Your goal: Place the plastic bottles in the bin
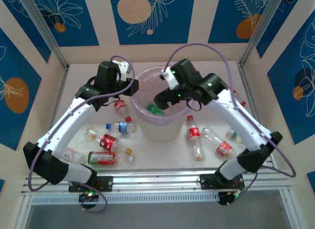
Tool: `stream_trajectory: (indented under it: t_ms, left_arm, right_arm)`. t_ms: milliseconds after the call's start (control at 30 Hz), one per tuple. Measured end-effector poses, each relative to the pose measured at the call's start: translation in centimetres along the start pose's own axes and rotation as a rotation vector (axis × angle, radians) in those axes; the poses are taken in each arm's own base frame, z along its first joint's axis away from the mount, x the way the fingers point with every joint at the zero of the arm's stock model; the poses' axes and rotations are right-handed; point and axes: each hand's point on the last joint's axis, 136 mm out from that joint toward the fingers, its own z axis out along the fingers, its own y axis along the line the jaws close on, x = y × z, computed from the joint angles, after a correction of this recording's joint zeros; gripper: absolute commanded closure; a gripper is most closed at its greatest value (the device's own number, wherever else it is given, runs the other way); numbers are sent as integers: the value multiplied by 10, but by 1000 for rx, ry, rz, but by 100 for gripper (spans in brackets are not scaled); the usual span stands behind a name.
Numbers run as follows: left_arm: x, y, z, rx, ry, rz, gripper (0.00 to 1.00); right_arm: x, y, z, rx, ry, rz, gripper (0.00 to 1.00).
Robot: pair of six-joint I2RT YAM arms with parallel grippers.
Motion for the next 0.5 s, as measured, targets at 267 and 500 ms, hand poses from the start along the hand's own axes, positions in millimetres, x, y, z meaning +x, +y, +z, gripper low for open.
stream_trajectory:
  t_ms: [267,500]
  left_arm:
    - [0,0,1,1,-4,1,75]
    - [-2,0,1,3,-10,2,74]
  right_arm:
    - [28,-119,-50,240,-49,301,1]
    - [119,-235,-17,428,160,627,0]
